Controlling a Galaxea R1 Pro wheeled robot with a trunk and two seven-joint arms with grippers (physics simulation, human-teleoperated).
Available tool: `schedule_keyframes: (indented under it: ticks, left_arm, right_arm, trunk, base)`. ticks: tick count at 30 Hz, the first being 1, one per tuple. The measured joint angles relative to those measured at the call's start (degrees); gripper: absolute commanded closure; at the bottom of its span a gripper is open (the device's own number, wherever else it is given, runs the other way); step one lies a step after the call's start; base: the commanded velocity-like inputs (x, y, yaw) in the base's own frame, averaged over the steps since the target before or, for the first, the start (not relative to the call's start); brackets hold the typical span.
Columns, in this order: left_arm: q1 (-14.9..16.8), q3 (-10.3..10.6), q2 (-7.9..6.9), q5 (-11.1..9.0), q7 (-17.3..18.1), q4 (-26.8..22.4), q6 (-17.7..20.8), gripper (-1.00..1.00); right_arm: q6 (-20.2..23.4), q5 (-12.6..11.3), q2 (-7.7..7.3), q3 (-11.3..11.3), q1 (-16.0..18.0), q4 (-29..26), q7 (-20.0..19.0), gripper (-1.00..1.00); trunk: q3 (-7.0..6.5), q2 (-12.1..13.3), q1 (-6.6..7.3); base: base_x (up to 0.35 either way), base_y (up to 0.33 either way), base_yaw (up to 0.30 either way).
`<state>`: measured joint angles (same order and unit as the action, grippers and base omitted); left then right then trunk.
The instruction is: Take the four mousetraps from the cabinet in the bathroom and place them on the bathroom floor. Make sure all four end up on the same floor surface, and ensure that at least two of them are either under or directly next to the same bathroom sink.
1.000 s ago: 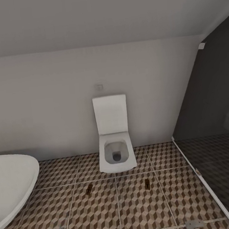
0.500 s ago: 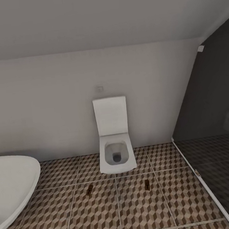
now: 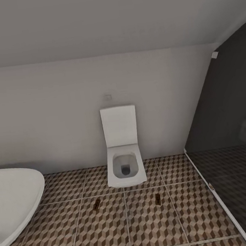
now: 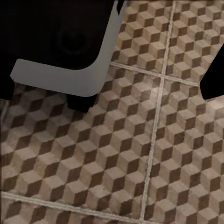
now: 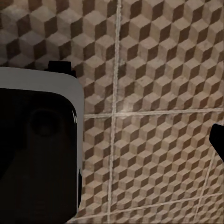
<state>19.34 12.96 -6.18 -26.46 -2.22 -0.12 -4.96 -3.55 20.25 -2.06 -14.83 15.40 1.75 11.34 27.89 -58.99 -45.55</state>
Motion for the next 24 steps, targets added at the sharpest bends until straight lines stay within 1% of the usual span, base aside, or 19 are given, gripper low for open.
schedule_keyframes:
  ticks: [8,11,15,16,20,24]
  left_arm:
    - [-1.76,0.0,1.53,0.03,0.35,0.01,0.06,-1.0]
    - [-2.4,0.01,2.35,0.04,0.39,0.02,0.04,-1.0]
    - [-3.17,0.01,3.32,0.08,0.42,0.0,0.01,-1.0]
    - [-3.17,0.0,3.33,0.08,0.42,0.0,0.01,-1.0]
    - [-3.7,0.0,3.93,0.14,0.43,0.02,0.01,-1.0]
    - [-4.02,0.0,4.26,0.16,0.43,0.03,0.04,-1.0]
  right_arm:
    - [0.0,0.03,0.27,0.0,-2.34,0.0,-0.04,-1.0]
    - [-0.03,0.06,0.98,0.01,-3.36,0.0,-0.04,-1.0]
    - [-0.06,0.07,2.36,0.01,-4.46,0.0,-0.13,-1.0]
    - [-0.06,0.07,2.37,0.02,-4.47,0.0,-0.13,-1.0]
    - [-0.07,0.08,3.42,0.01,-5.62,0.0,-0.12,-1.0]
    - [-0.31,0.1,3.99,0.01,-6.52,0.0,-0.11,-1.0]
  trunk:
    - [-1.44,3.21,1.76]
    - [-1.97,4.41,2.42]
    - [-2.69,6.02,3.3]
    - [-2.88,6.42,3.52]
    - [-3.59,8.03,4.4]
    - [-4.31,9.63,5.27]
  base:
    - [0.0,0.0,0.0]
    - [0.0,0.0,0.0]
    - [0.0,0.0,0.0]
    - [0.0,0.0,0.0]
    - [0.0,0.0,0.0]
    - [0.0,0.0,0.0]
